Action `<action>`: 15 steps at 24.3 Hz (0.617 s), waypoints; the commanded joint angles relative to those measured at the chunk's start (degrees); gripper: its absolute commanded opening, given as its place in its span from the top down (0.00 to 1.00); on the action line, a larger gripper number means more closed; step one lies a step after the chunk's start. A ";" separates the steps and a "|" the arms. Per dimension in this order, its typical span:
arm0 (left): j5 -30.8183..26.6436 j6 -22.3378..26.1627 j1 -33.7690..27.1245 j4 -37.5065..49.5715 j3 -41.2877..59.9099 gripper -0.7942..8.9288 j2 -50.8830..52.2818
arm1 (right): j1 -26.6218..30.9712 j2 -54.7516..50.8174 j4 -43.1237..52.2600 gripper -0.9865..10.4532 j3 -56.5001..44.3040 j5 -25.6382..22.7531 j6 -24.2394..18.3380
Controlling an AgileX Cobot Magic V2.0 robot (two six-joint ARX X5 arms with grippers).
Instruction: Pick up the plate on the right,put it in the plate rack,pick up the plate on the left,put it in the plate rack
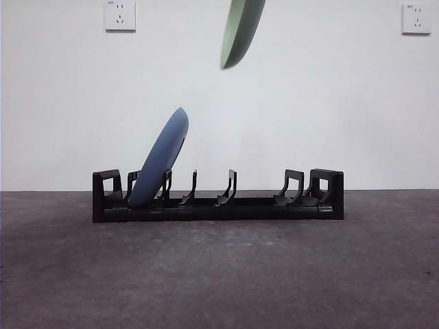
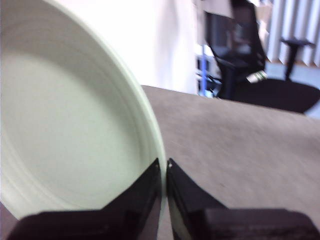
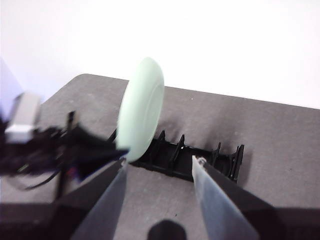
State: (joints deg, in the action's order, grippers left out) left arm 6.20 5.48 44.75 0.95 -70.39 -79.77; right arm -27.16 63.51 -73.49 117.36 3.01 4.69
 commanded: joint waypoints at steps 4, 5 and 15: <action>0.28 -4.00 -4.26 9.07 0.11 0.93 -7.96 | -0.15 -1.57 -4.37 0.72 -0.26 0.61 -0.81; 0.26 -4.00 -4.74 10.19 0.11 0.93 -9.11 | -0.15 -1.57 -5.03 0.72 -0.26 0.61 -0.92; 1.75 -4.81 -9.01 15.34 0.11 0.93 -19.50 | -0.20 -1.38 -5.31 0.72 -0.37 0.63 -1.33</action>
State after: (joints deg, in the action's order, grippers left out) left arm 7.75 0.80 36.01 15.09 -70.39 -98.56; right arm -27.27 62.26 -77.54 117.30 3.44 4.03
